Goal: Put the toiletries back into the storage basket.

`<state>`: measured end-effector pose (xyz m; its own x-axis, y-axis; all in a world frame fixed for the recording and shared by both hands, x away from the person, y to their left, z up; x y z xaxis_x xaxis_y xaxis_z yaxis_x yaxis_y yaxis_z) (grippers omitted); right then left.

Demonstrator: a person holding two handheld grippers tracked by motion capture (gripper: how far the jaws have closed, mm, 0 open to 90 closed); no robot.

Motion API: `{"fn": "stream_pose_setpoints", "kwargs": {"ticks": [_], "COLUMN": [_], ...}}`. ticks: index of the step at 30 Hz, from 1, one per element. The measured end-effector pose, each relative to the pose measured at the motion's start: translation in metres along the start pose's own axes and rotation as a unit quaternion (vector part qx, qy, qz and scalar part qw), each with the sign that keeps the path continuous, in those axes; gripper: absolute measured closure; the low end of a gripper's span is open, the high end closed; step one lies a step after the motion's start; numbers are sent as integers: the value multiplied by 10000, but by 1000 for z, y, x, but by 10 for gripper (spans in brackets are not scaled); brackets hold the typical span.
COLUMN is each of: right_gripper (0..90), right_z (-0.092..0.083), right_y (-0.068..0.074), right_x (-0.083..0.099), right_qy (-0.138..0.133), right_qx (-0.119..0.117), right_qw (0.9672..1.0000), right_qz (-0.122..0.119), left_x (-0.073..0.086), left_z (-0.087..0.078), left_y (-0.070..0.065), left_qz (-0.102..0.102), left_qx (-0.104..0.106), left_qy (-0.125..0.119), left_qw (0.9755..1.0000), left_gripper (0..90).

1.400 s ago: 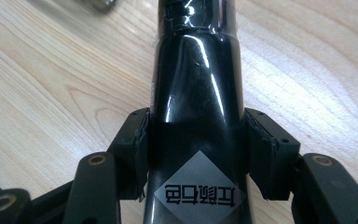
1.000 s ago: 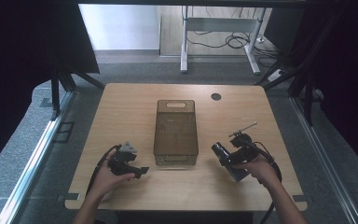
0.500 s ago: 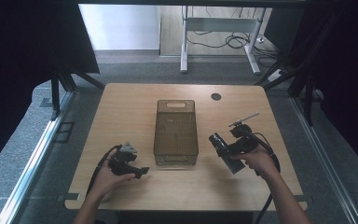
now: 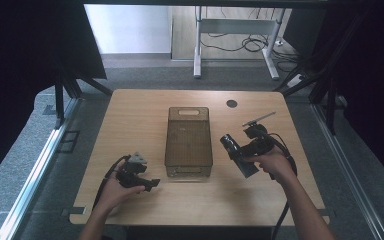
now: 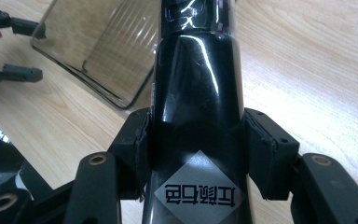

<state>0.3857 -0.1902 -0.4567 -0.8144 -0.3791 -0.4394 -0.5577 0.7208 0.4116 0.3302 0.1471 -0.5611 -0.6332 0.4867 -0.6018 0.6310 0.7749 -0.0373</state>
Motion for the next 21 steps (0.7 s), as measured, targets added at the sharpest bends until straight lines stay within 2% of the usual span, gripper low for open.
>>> {"fn": "stream_pose_setpoints", "kwargs": {"ticks": [13, 21], "right_gripper": [460, 461], "right_z": [-1, 3], "right_y": [9, 10], "right_x": [-26, -34], "right_qy": [-147, -162], "right_qx": [-218, -266], "right_qw": [9996, 9994], "right_qz": [90, 144], "left_x": [0, -1], "left_z": [-1, -1], "left_y": [0, 0], "left_qz": [-5, 7], "left_qx": [6, 17], "left_qy": [-18, -18], "left_qw": [10000, 10000], "left_gripper": [229, 229]}}
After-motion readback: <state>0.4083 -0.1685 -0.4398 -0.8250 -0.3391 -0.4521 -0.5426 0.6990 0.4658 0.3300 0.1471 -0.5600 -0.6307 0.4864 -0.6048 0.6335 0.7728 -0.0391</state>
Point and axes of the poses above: each handheld gripper's, and its own axes: z roughly forward along the jaws, x roughly out of its underside, y roughly to its left, the point moved 6 cm from there along z, roughly forward along the jaws, and after that the axes turned 8 degrees about -x, right-handed, at the moved point
